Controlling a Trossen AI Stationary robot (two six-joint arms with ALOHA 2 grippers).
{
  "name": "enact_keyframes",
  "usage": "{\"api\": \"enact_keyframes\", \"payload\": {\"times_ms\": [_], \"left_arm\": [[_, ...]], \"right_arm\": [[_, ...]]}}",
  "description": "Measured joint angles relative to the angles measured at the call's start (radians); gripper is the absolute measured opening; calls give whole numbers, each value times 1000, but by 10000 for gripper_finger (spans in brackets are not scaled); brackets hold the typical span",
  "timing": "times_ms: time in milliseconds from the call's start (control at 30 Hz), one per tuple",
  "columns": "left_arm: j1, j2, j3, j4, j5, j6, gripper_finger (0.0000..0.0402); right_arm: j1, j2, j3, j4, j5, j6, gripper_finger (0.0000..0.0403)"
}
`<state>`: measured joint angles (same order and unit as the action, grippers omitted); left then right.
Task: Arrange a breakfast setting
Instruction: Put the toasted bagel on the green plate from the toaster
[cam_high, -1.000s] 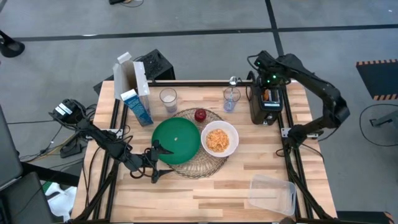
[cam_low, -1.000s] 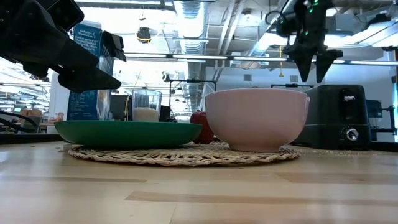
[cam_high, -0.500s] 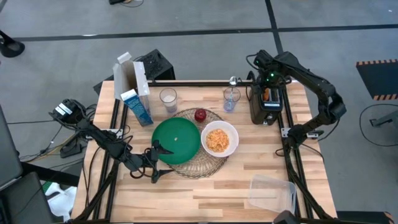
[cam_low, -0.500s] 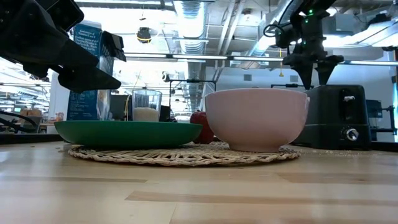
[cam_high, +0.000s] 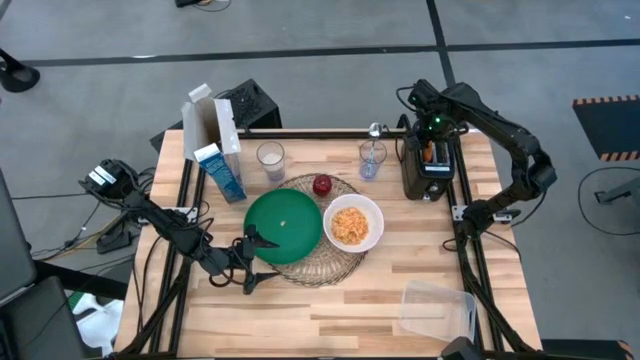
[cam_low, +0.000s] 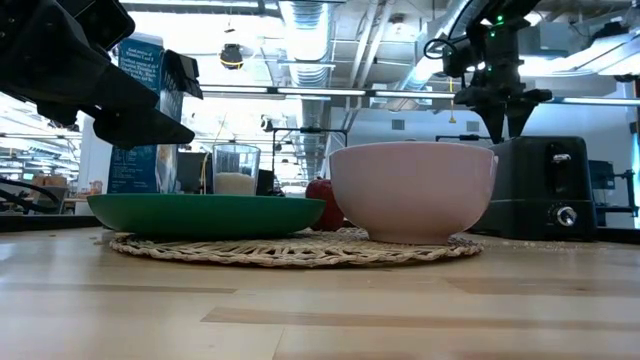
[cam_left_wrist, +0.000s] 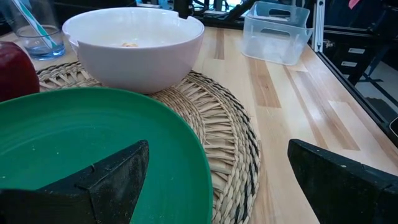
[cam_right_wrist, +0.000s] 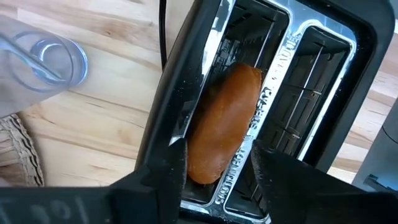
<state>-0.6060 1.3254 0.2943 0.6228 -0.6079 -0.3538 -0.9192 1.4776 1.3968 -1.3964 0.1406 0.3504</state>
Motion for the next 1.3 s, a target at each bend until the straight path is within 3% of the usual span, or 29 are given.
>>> {"api": "enact_keyframes", "payload": {"times_ms": [200, 800, 1300], "left_arm": [[0, 0, 0, 0, 0, -1, 369], [0, 0, 0, -3, -1, 5, 369], [0, 0, 0, -5, -1, 3, 369]], "right_arm": [[-8, 0, 0, 0, -1, 0, 186], [-5, -2, -81, 63, -12, -22, 191], [-5, -1, -82, 73, -13, -34, 127]]}}
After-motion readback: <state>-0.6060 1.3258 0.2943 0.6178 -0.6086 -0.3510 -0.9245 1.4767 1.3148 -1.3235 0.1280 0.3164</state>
